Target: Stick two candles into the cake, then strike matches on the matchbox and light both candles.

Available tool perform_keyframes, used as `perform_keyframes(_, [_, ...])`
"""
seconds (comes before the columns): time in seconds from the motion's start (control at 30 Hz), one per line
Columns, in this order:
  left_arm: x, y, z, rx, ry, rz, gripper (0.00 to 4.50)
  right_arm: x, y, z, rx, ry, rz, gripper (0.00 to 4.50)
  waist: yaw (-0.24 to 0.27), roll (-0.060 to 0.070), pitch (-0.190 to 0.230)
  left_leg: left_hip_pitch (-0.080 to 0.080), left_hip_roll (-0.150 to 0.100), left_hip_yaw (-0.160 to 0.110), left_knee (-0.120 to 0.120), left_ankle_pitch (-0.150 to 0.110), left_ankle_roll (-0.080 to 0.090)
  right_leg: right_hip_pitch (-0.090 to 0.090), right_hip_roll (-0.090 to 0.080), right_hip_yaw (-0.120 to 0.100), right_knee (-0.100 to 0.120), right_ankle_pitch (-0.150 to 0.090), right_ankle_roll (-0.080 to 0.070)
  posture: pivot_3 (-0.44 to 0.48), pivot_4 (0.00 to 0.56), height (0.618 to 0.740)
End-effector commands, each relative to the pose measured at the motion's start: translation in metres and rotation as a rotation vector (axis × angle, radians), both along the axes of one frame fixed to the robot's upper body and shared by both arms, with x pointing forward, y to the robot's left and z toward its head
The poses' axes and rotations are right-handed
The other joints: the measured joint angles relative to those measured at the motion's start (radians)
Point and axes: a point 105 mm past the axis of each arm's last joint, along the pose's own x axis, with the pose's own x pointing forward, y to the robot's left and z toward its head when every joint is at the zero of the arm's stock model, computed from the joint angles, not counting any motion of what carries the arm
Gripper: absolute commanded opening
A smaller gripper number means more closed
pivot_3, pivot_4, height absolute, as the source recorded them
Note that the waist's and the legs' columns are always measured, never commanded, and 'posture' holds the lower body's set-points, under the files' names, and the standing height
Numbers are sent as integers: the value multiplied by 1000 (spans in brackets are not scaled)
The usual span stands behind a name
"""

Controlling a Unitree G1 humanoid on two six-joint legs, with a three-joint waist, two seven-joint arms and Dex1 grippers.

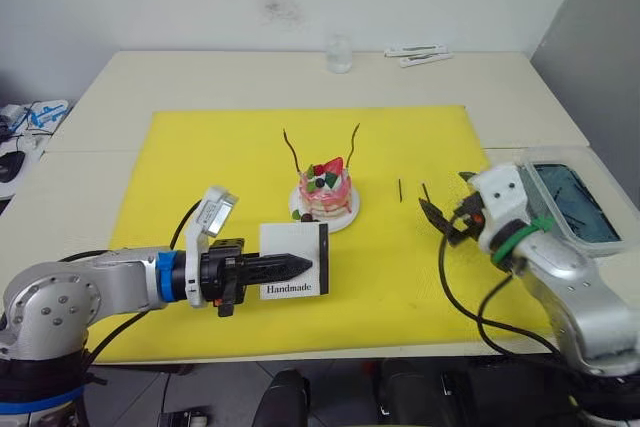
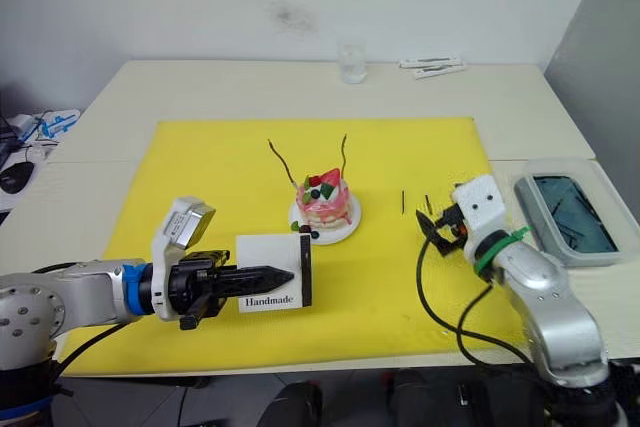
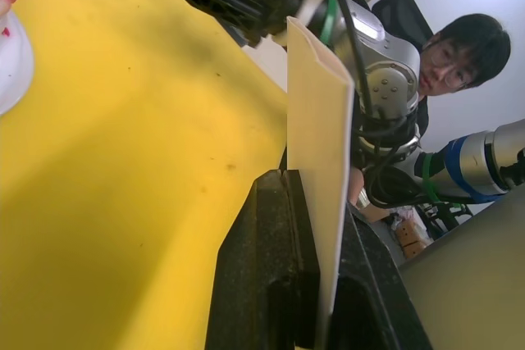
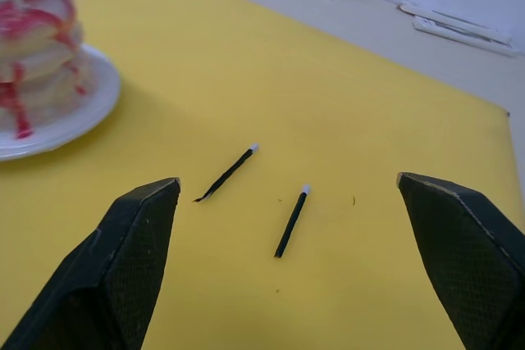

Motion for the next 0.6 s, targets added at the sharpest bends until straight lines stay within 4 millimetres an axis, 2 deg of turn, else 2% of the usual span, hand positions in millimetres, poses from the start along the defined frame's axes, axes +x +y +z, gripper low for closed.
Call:
perform_keyframes(0.03, [0,-1,6,-15,-34,0,0,13,0,5,5,-23,-71,4451,0,0,0,-1,0,0,0,0,0,-1,0,0,0,0,0,0,150,740])
perform_keyframes(0.23, [-2,-2,4,-19,-36,2,0,33,-1,-4,35,-2,-140,4451,0,0,0,-3,0,0,0,0,0,-2,0,0,0,3,-5,0,150,740])
perform_keyframes(0.6, [-3,-2,3,-24,-35,7,0,46,-7,-20,85,15,-186,4451,-1,0,0,-4,1,0,1,0,0,-3,1,0,1,3,-5,0,150,740])
